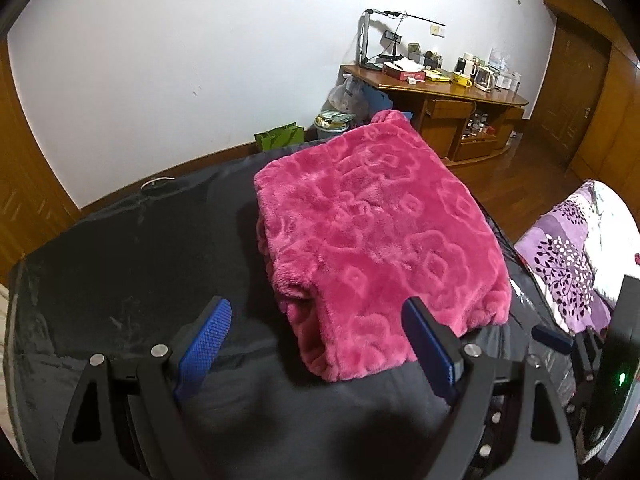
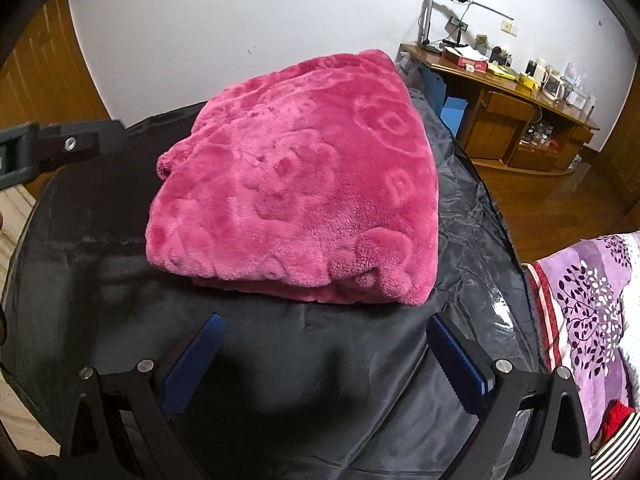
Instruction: Fold clothes
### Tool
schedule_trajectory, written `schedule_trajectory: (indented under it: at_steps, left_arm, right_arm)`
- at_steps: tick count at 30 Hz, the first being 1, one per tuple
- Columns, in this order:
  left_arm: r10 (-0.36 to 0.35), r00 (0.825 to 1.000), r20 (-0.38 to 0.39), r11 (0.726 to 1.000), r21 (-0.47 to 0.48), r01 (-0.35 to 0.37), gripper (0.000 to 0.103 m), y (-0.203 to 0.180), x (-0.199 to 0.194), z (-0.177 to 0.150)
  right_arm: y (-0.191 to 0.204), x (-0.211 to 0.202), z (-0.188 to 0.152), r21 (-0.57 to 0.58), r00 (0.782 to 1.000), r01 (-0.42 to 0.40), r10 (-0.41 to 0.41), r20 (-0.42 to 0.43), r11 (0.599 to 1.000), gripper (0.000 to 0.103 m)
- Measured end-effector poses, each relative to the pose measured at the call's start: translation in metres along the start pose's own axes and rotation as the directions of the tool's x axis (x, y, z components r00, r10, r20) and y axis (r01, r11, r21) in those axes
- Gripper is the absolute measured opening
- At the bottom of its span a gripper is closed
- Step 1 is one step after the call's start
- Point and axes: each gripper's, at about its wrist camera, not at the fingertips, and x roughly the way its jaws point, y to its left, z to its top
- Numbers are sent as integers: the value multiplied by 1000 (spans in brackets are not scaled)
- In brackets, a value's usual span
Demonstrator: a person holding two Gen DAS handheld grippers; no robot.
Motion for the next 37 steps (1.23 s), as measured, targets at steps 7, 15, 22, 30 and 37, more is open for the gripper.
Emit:
schedule_trajectory:
  at_steps: [7,15,22,30,37]
  left_arm:
    - [-5,1000,-4,1000,-29,5,90,21,-10,-12]
    - [-46,999,-26,996,-72,44,90,45,-15,-26]
    - [-103,994,-44,989,-114,97,90,58,-15,-32]
    - [-125,992,-10,991,-46,124,95,46,-21,-29]
    - [-175,983,47,984,37,173,95,19,-32,-24]
  right_arm:
    - [22,-9,3,-23,1000,1,0,20,1000,103]
    - [47,-13,4,-42,1000,-6,7,16,999,103]
    - [55,-12,-6,-16,1000,14,-14,-17,1000,103]
    - [54,-15,-14,16,998,50,-50,-30,999,103]
    - [39,-32,-20,62,995,99,-99,-8,993,103]
